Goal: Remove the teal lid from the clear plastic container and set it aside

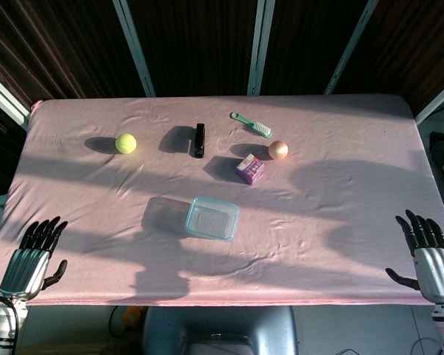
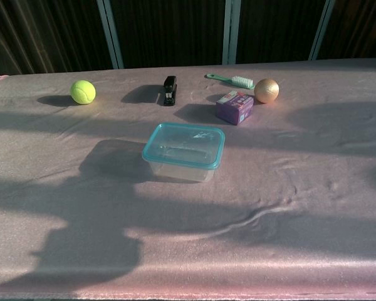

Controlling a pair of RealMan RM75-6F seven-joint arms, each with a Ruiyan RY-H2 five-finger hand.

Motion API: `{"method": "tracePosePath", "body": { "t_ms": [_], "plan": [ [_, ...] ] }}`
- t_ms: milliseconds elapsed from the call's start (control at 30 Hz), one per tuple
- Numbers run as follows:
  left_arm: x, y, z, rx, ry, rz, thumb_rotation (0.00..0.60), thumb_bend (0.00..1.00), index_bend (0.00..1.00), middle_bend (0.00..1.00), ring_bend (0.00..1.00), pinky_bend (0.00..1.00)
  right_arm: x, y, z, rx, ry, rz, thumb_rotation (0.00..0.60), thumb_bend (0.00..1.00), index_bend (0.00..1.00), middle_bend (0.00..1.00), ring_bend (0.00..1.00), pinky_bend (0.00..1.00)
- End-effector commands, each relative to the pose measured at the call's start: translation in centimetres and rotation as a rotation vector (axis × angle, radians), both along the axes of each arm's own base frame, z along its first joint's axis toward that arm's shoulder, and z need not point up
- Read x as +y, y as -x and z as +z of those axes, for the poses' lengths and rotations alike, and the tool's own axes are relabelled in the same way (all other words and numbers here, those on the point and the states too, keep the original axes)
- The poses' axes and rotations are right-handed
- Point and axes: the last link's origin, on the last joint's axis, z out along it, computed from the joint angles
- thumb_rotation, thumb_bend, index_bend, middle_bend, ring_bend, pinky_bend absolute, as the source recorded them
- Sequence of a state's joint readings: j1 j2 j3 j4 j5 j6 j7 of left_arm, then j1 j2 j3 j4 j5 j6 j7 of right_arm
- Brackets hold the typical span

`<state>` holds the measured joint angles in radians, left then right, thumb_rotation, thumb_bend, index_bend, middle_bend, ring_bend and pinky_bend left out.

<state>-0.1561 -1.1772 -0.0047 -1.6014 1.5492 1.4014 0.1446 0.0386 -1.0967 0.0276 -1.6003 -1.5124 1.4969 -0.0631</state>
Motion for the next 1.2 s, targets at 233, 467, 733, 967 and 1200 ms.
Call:
{"method": "tracePosePath", "body": {
  "t_ms": [233,467,733,967,1200],
  "plan": [
    [0.8,-2.5,-2.0,-0.118,0.117,-0.117,0.6,0.34,0.0,0.0,0.0,0.0,0.1,-0.1,-0.1,-0.001,-0.013,0.007,0.6,0.22,0.0,0.0,0.0,0.0],
    [5.3,-8.7,-6.0,-0.2,0.337,-0.357,0.6,0.29,0.0,0.0,0.0,0.0,0.0,-0.3,-0.3,-0.008,-0.044,0.021,0.6,0.22,0.0,0.0,0.0,0.0],
    [10.2,-13.7,-10.9,-0.226,0.453,-0.383,0.6,0.29,0.0,0.0,0.0,0.0,-0.4,-0.8,-0.8,-0.009,-0.073,0.032,0.6,0.22,0.0,0.0,0.0,0.0],
    [12.8,-15.4,-14.3,-0.184,0.488,-0.368,0.6,0.29,0.0,0.0,0.0,0.0,-0.4,-0.6,-0.6,-0.016,-0.063,0.02,0.6,0.22,0.0,0.0,0.0,0.0],
    [14.1,-17.0,-16.4,-0.163,0.518,-0.369,0.6,0.29,0.0,0.0,0.0,0.0,-0.5,-0.6,-0.7,-0.018,-0.062,0.013,0.6,0.22,0.0,0.0,0.0,0.0]
  ]
}}
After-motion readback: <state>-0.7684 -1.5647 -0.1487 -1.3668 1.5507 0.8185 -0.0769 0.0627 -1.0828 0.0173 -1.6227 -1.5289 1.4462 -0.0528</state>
